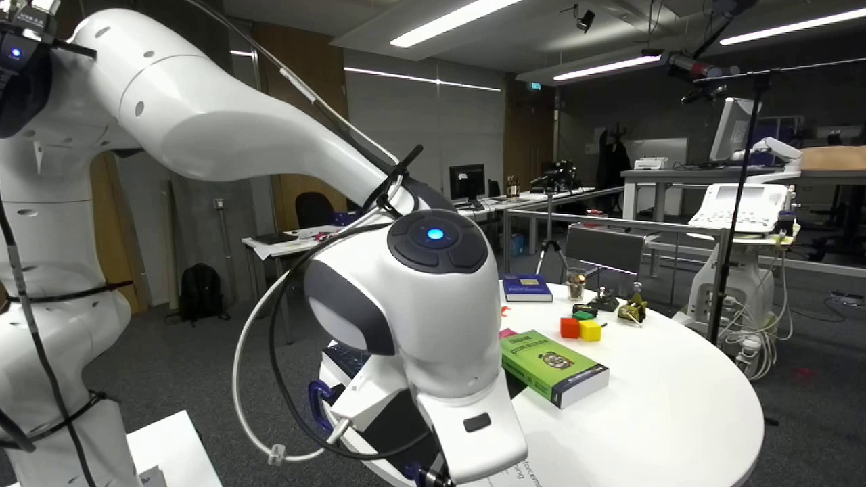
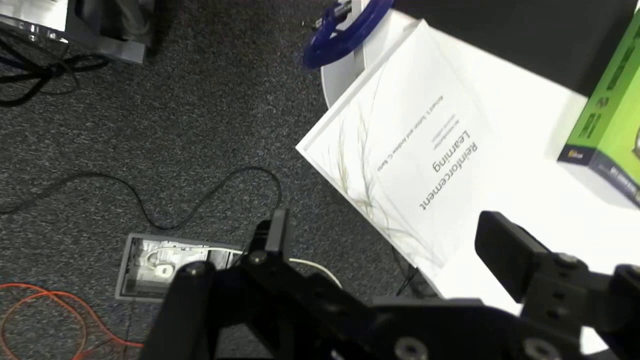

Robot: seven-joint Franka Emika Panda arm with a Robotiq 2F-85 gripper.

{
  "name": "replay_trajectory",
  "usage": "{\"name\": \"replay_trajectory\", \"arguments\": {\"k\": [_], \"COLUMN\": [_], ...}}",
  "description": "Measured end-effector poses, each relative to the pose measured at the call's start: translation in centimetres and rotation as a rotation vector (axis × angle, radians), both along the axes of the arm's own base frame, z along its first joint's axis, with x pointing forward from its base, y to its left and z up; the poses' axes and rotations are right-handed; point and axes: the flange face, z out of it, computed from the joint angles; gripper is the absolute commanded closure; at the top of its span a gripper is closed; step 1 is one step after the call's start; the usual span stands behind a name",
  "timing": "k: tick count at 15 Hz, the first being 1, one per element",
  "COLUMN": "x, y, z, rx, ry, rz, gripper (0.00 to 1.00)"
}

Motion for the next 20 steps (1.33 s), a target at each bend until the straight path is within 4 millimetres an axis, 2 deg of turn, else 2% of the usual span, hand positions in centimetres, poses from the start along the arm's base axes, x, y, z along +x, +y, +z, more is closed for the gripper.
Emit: {"name": "replay_trajectory", "arguments": {"k": [6, 9, 20], "x": [-0.6, -0.2, 0.0], "y": [-0.8, -1.4, -1.5], "z": [2.2, 2.7, 2.4], "rx": [0.089, 0.078, 0.080], "ry": [-0.058, -0.056, -0.050], "rz": [0.224, 0.235, 0.237], "gripper": [0.00, 0.00, 0.00]}}
